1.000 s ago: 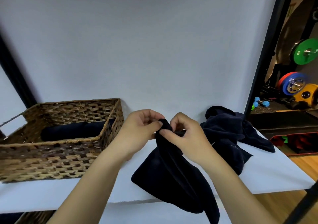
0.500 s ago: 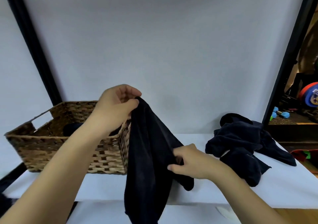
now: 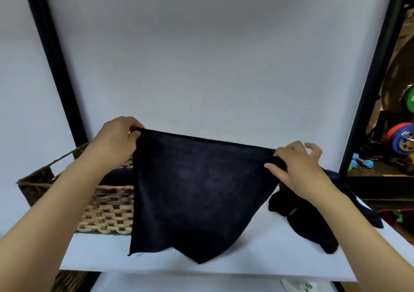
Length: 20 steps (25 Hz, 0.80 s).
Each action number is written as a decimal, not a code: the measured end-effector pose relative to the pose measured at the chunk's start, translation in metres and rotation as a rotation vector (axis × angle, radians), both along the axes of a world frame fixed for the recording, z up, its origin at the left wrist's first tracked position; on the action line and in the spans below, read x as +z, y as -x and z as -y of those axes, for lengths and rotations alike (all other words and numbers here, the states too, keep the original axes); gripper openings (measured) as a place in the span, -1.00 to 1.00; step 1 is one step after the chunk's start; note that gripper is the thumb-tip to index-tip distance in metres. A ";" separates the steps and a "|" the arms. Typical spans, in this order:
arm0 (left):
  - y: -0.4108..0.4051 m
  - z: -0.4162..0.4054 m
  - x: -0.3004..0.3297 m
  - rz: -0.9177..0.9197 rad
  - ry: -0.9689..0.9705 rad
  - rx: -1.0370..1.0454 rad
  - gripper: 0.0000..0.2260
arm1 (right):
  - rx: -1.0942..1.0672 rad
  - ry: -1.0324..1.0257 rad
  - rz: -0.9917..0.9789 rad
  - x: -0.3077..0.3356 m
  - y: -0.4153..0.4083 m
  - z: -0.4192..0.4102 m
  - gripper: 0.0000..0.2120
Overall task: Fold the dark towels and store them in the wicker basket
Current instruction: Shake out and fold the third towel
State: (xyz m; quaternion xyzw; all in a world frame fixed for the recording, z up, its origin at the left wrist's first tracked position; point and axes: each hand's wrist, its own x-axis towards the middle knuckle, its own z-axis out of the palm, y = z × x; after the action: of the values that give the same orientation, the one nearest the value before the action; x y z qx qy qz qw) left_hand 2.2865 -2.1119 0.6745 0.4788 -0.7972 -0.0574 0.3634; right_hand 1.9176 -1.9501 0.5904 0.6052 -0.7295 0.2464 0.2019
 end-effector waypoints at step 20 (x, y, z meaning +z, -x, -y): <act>0.009 0.021 0.026 -0.270 -0.137 -0.232 -0.88 | -0.137 0.068 0.198 0.078 0.009 -0.066 -0.65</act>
State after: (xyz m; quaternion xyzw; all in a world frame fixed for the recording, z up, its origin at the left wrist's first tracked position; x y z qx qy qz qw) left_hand 2.2776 -2.1330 0.7000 0.3951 -0.7854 -0.2165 0.4245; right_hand 1.9083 -1.8837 0.6683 0.5195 -0.7768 0.3150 0.1658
